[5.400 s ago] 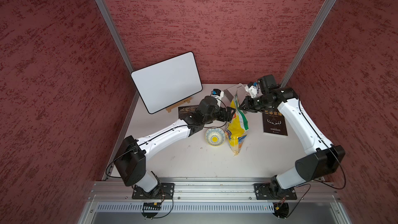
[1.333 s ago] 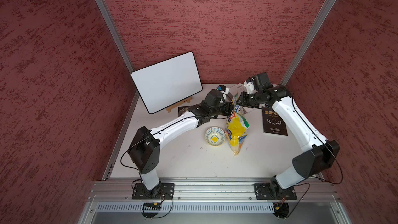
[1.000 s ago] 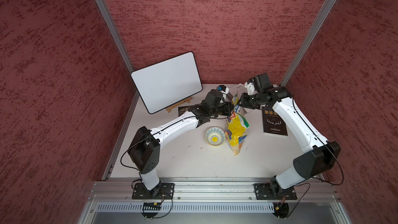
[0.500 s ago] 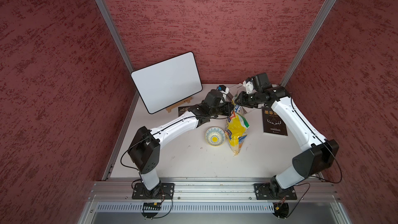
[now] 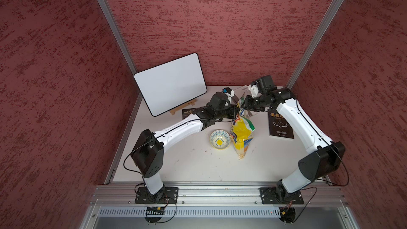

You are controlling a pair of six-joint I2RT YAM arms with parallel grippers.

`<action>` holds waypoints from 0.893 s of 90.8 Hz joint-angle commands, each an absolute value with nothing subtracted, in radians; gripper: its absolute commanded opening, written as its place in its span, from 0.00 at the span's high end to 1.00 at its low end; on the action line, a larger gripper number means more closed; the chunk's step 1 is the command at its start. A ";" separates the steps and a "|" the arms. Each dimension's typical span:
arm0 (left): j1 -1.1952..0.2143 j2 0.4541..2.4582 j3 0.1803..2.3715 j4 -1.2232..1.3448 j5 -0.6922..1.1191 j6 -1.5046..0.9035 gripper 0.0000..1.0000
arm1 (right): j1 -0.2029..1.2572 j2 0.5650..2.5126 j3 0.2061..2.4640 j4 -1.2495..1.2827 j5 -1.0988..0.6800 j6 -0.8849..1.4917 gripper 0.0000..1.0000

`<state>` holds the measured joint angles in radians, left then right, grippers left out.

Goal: Pour the oats into the breakfast bowl
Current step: Open the oats bag at the center of the board.

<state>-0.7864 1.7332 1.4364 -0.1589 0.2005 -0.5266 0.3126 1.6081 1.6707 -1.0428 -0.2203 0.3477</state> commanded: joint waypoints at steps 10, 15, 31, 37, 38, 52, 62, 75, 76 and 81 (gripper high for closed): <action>-0.786 1.726 1.432 -0.154 0.180 -0.522 1.00 | 0.312 1.597 1.684 -1.095 -0.174 0.332 0.72; -0.787 1.727 1.434 -0.153 0.181 -0.522 1.00 | 0.312 1.594 1.679 -1.085 -0.194 0.337 0.72; -0.787 1.729 1.434 -0.152 0.181 -0.521 1.00 | 0.312 1.585 1.649 -1.043 -0.276 0.361 0.70; -0.787 1.729 1.433 -0.153 0.183 -0.523 1.00 | 0.317 1.585 1.645 -1.038 -0.290 0.364 0.67; -0.787 1.729 1.433 -0.152 0.183 -0.523 1.00 | 0.318 1.585 1.644 -1.037 -0.291 0.365 0.66; -0.787 1.728 1.433 -0.150 0.183 -0.524 1.00 | 0.330 1.591 1.639 -1.038 -0.293 0.367 0.65; -0.786 1.727 1.432 -0.149 0.183 -0.523 1.00 | 0.335 1.600 1.637 -1.042 -0.275 0.366 0.66; -0.786 1.726 1.432 -0.150 0.184 -0.524 1.00 | 0.340 1.609 1.636 -1.047 -0.272 0.367 0.73; -0.787 1.726 1.432 -0.150 0.182 -0.524 1.00 | 0.340 1.610 1.636 -1.047 -0.272 0.367 0.74; -0.786 1.726 1.433 -0.149 0.180 -0.524 1.00 | 0.342 1.606 1.638 -1.049 -0.274 0.368 0.79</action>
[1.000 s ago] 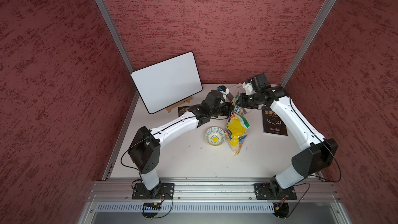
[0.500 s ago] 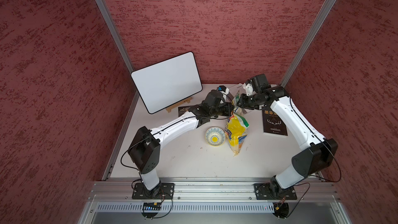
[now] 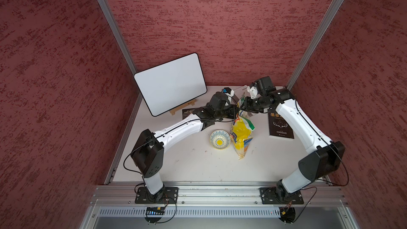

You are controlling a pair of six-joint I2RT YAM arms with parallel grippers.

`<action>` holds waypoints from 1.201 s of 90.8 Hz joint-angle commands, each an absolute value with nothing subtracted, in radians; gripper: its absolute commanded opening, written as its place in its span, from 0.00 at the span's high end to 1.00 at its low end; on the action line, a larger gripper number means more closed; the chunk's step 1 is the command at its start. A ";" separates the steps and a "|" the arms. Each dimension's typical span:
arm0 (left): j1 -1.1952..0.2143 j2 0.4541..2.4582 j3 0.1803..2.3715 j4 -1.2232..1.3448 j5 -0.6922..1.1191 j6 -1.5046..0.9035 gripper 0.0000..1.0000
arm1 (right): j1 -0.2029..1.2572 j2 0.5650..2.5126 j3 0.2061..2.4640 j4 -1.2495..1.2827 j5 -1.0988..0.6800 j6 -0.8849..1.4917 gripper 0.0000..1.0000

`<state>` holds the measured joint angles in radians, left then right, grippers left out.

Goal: Pour the oats into the breakfast bowl
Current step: Open the oats bag at the center of the board.

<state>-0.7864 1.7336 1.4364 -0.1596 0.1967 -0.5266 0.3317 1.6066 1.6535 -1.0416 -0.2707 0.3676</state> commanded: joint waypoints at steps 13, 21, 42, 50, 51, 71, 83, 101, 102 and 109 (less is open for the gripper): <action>-0.787 1.717 1.434 -0.150 0.177 -0.523 1.00 | 0.340 1.591 1.664 -1.065 -0.258 0.361 1.00; -0.786 1.695 1.428 -0.154 0.153 -0.516 1.00 | 0.339 1.594 1.711 -1.106 -0.217 0.344 1.00; -0.784 1.608 1.406 -0.191 0.075 -0.460 1.00 | 0.336 1.621 1.846 -1.205 -0.129 0.291 1.00; -0.784 1.576 1.396 -0.193 0.062 -0.451 1.00 | 0.336 1.632 1.891 -1.229 -0.136 0.281 1.00; -0.784 1.574 1.396 -0.194 0.061 -0.451 1.00 | 0.336 1.632 1.893 -1.229 -0.144 0.281 1.00; -0.784 1.598 1.480 -0.261 0.102 -0.432 0.52 | 0.336 1.626 1.895 -1.221 -0.222 0.275 1.00; -0.785 1.692 1.627 -0.410 0.119 -0.399 0.41 | 0.337 1.623 1.889 -1.220 -0.229 0.274 1.00; -0.784 1.801 1.740 -0.530 0.093 -0.362 0.44 | 0.337 1.621 1.883 -1.215 -0.219 0.281 1.00; -0.783 1.804 1.742 -0.531 0.092 -0.361 0.45 | 0.337 1.622 1.883 -1.215 -0.219 0.281 1.00; -0.784 1.830 1.757 -0.542 0.080 -0.356 0.48 | 0.337 1.624 1.880 -1.216 -0.216 0.280 1.00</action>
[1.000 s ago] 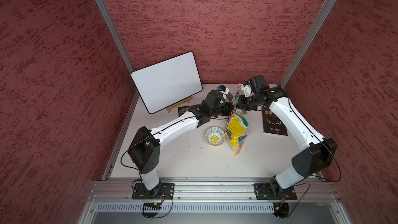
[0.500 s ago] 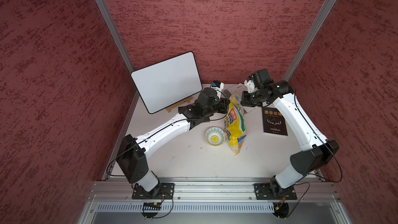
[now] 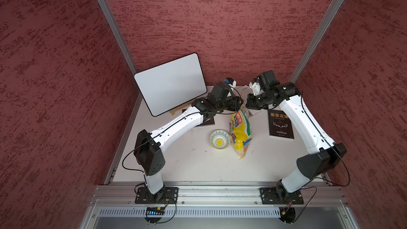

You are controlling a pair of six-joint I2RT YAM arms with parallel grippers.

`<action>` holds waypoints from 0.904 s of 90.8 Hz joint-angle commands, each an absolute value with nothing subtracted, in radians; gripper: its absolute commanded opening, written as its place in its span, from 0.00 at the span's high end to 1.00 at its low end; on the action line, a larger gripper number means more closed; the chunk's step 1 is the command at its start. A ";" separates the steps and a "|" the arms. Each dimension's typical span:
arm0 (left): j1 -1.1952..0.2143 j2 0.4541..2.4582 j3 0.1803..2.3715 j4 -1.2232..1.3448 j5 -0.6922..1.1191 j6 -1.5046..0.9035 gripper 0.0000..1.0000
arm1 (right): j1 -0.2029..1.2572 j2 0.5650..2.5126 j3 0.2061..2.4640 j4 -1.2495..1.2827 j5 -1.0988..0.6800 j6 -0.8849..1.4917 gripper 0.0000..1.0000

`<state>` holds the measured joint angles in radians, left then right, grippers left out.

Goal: Pour the oats into the breakfast bowl
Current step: Open the oats bag at the center of the board.

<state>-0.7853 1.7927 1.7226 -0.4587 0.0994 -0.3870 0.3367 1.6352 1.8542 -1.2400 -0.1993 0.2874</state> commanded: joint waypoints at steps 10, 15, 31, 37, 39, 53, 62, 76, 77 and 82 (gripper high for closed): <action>-0.782 1.860 1.768 -0.552 0.072 -0.350 0.60 | 0.337 1.622 1.879 -1.222 -0.196 0.279 1.00; -0.780 1.866 1.769 -0.551 0.068 -0.350 0.72 | 0.337 1.617 1.878 -1.228 -0.183 0.276 1.00; -0.768 1.839 1.767 -0.584 0.044 -0.325 0.99 | 0.332 1.616 1.905 -1.310 -0.005 0.226 1.00; -0.762 1.815 1.763 -0.602 0.041 -0.306 1.00 | 0.327 1.614 1.921 -1.339 0.085 0.200 1.00; -0.758 1.808 1.763 -0.610 0.041 -0.302 1.00 | 0.325 1.613 1.928 -1.345 0.112 0.193 1.00; -0.734 1.758 1.759 -0.659 0.063 -0.284 1.00 | 0.320 1.616 1.954 -1.360 0.295 0.117 1.00; -0.721 1.724 1.752 -0.681 0.077 -0.275 0.99 | 0.317 1.623 1.960 -1.355 0.408 0.069 1.00; -0.703 1.688 1.737 -0.691 0.103 -0.272 0.96 | 0.312 1.628 1.982 -1.349 0.493 0.048 1.00; -0.703 1.687 1.737 -0.691 0.104 -0.272 0.96 | 0.312 1.628 1.984 -1.348 0.491 0.048 1.00; -0.701 1.683 1.736 -0.691 0.117 -0.271 0.94 | 0.311 1.627 1.998 -1.347 0.463 0.051 1.00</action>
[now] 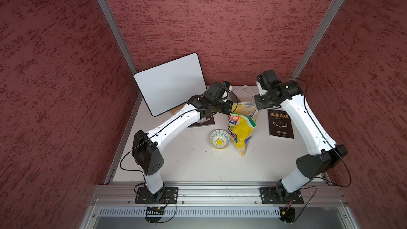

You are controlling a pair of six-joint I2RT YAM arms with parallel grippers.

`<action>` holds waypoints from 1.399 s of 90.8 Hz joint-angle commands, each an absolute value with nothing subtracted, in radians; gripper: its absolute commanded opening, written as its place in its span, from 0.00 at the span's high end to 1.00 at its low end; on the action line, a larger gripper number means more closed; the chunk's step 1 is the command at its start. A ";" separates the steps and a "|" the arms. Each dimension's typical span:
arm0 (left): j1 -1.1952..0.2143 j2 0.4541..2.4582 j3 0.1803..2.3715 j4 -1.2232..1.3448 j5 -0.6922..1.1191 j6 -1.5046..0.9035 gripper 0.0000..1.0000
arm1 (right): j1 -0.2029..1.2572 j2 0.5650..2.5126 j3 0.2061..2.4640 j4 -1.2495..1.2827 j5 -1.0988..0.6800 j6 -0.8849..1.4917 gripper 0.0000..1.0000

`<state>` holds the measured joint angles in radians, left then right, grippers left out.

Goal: Pour the oats into the breakfast bowl
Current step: Open the oats bag at the center of the board.

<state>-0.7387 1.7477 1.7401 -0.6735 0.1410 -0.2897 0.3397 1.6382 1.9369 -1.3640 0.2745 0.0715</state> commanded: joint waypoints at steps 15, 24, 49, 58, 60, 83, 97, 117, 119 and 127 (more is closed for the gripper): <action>-0.698 1.685 1.736 -0.668 0.176 -0.282 0.83 | 0.313 1.595 1.995 -1.307 0.195 0.033 0.91; -0.699 1.693 1.738 -0.657 0.193 -0.286 0.75 | 0.312 1.601 2.010 -1.340 0.098 0.060 0.74; -0.696 1.707 1.790 -0.657 0.217 -0.265 0.46 | 0.317 1.585 2.017 -1.361 0.044 0.236 0.30; -0.696 1.755 1.853 -0.660 0.237 -0.258 0.42 | 0.317 1.589 1.993 -1.360 0.090 0.283 0.26; -0.696 1.771 1.874 -0.662 0.243 -0.256 0.41 | 0.317 1.594 1.992 -1.362 0.095 0.297 0.26; -0.718 2.046 2.286 -0.806 0.303 -0.222 0.34 | 0.321 1.643 1.972 -1.391 0.140 0.401 0.25; -0.741 2.237 2.543 -0.951 0.278 -0.188 0.35 | 0.325 1.655 1.940 -1.394 0.155 0.423 0.26; -0.748 2.300 2.573 -0.981 0.239 -0.172 0.45 | 0.328 1.646 1.860 -1.395 0.169 0.434 0.37; -0.749 2.302 2.571 -0.985 0.235 -0.170 0.47 | 0.327 1.640 1.853 -1.394 0.174 0.434 0.40; -0.748 2.303 2.562 -0.987 0.228 -0.171 0.59 | 0.328 1.627 1.840 -1.401 0.192 0.436 0.52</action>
